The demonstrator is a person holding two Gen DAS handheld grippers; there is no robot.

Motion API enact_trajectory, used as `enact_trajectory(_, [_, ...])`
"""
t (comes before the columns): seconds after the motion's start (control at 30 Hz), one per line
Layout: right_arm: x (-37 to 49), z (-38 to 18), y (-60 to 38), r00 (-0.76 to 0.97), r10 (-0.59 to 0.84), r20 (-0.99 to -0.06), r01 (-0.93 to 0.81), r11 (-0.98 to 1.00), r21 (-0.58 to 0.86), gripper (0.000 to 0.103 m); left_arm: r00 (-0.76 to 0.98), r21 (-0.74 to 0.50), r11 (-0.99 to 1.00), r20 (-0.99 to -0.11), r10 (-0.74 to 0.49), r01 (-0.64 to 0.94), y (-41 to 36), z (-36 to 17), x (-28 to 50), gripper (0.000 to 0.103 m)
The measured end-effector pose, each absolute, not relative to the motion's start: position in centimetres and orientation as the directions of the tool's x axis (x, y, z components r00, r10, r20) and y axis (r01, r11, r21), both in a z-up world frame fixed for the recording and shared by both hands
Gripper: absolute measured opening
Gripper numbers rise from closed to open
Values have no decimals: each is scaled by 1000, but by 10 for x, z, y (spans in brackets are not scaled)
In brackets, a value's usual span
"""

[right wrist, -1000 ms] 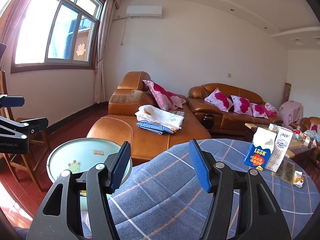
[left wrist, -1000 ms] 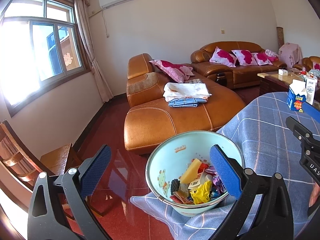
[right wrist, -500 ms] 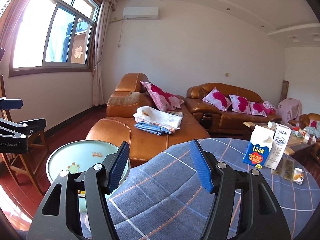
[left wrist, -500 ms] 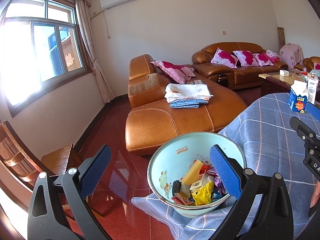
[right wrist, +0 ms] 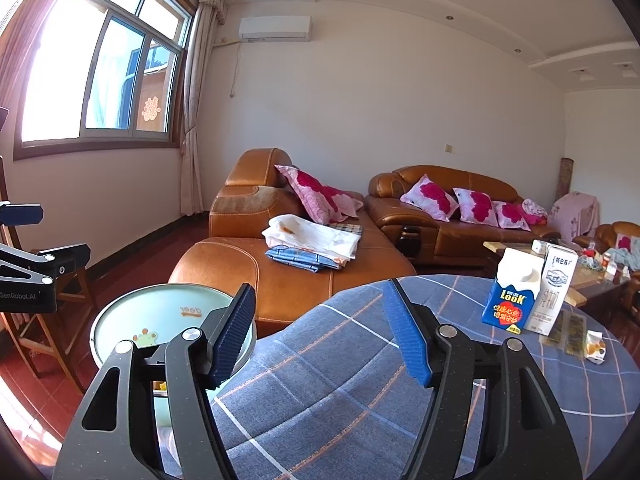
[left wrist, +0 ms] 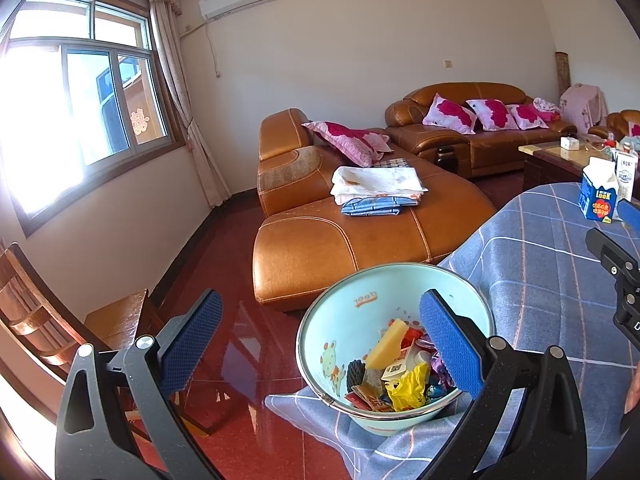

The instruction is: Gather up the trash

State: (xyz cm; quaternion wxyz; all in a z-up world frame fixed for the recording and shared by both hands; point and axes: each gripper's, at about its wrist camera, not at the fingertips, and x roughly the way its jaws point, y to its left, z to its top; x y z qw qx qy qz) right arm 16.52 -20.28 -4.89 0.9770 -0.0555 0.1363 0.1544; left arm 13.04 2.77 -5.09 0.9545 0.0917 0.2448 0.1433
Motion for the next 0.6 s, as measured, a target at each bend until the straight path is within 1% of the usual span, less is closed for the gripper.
enact_trajectory(0.4, [164,-49,-203,919,280,-277,-309,949,-68,68,833,256,940,-449,324,-227,27,-54,133,97])
enact_trajectory(0.6, [164,-49,-204,921,276,-277,-306,949,-71,71,830,245,942,-457,320,-228,29,-54,135,97])
